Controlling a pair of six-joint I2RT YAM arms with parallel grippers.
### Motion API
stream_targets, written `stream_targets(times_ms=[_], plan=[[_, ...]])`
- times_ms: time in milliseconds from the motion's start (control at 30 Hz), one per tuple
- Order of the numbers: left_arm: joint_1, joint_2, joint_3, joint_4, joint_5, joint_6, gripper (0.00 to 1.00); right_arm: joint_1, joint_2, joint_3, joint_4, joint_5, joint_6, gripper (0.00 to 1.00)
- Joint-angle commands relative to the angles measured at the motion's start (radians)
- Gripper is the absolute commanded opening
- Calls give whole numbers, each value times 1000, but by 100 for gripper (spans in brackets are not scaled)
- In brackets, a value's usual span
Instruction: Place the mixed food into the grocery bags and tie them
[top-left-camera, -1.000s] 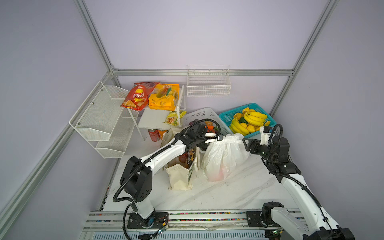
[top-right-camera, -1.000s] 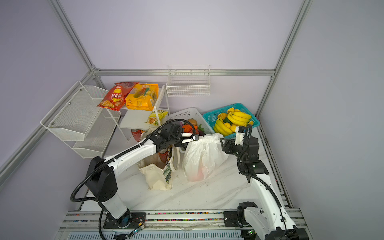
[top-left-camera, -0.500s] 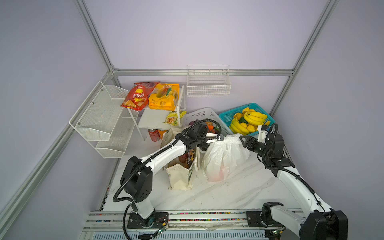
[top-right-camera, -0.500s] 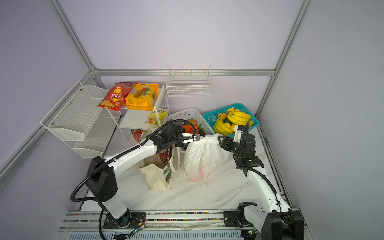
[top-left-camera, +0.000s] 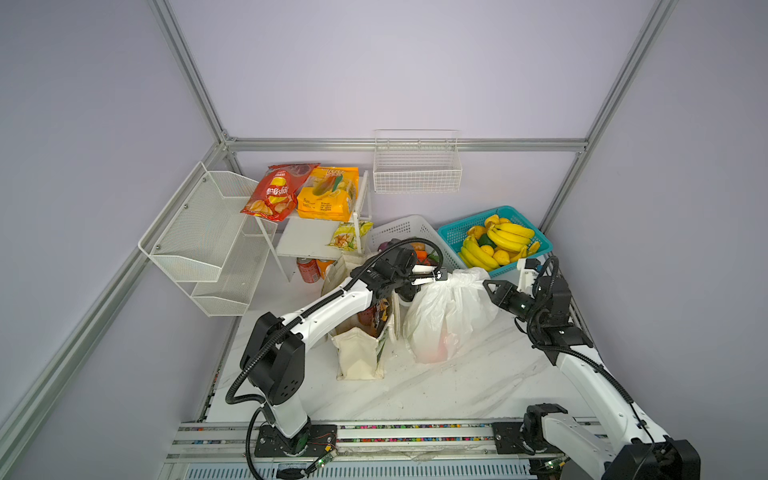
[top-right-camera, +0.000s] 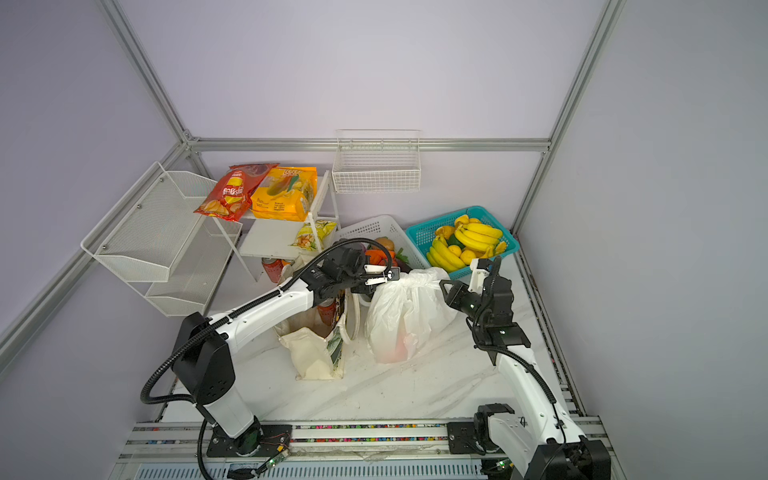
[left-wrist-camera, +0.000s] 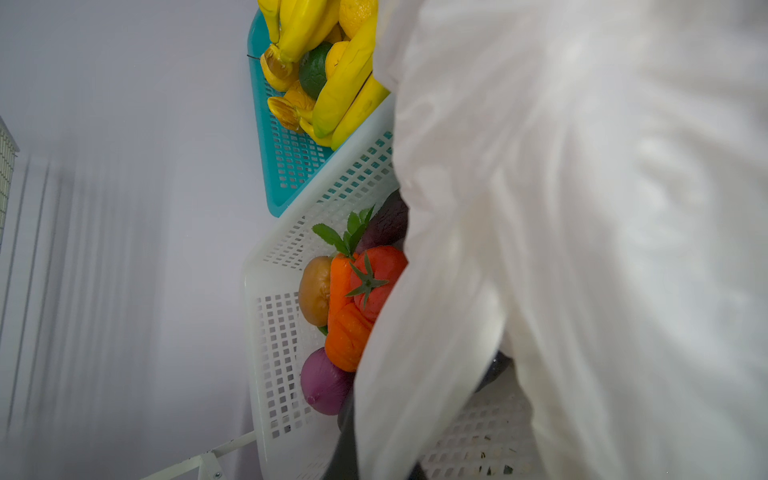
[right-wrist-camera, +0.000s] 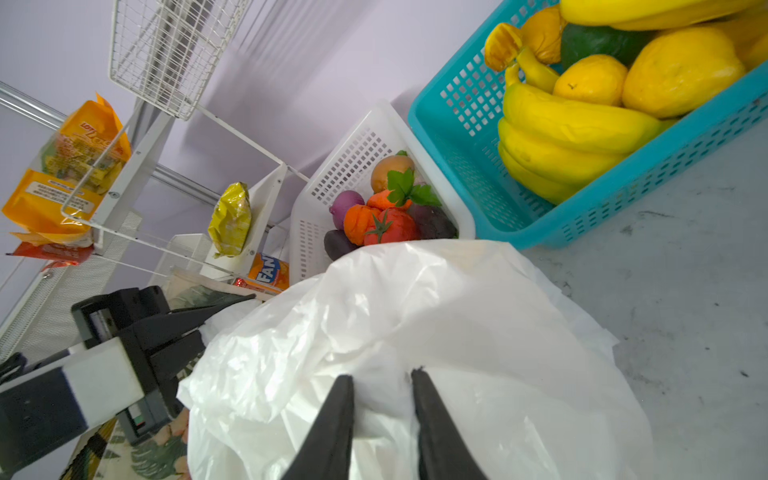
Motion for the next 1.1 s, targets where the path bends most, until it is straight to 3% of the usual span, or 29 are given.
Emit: stream_targets(times_ms=[0, 67, 200, 300, 500, 700, 967, 1067], plan=[[-6, -25, 54, 41, -11, -21, 0, -1, -16, -7, 10, 6, -3, 11], [-5, -33, 51, 43, -15, -29, 0, -1, -22, 0, -20, 29, -28, 0], [-3, -42, 47, 34, -61, -25, 0, -1, -29, 56, -158, 163, -118, 0], [9, -23, 67, -13, -137, -1, 0, -14, -26, 49, -194, 266, -110, 0], [36, 47, 137, -163, -229, 11, 0, -143, -2, -8, -175, 234, -91, 0], [61, 55, 126, -190, -225, 21, 0, -291, -66, -70, -178, 207, -77, 0], [68, 51, 116, -210, -207, 28, 0, -314, -97, -91, -175, 275, -90, 0], [57, 11, 105, -154, -156, -5, 0, -311, -103, -74, -145, 211, -136, 0]])
